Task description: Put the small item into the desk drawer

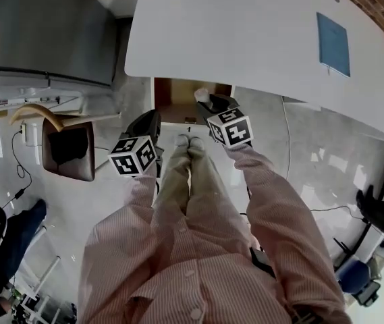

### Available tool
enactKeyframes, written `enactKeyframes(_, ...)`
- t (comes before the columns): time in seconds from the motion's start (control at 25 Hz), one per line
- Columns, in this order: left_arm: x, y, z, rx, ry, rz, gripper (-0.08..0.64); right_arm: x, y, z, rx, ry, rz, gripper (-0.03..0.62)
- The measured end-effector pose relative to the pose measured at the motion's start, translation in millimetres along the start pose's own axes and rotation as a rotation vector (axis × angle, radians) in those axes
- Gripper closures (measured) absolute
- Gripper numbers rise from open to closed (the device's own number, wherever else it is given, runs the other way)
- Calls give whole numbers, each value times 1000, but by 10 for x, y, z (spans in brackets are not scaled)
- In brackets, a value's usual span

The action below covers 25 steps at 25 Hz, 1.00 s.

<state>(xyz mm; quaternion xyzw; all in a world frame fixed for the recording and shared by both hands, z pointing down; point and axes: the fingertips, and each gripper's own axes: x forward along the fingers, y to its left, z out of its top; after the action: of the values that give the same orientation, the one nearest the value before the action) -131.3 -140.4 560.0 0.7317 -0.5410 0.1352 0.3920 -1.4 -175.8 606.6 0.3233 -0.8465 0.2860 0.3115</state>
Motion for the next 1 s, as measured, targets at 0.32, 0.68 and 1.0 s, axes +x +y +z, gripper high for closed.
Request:
enactKeyframes(0.32, 407, 181, -322, -65, 34, 3, 561, 609, -198, -341, -127, 127, -27, 434)
enactKeyframes(0.68, 741, 369, -429, -82, 25, 8, 561, 1122, -398, -589, -201, 230, -25, 434)
enactKeyframes(1.0, 868, 424, -485, -98, 23, 2, 561, 1389, -398, -652, -257, 300, -1, 434)
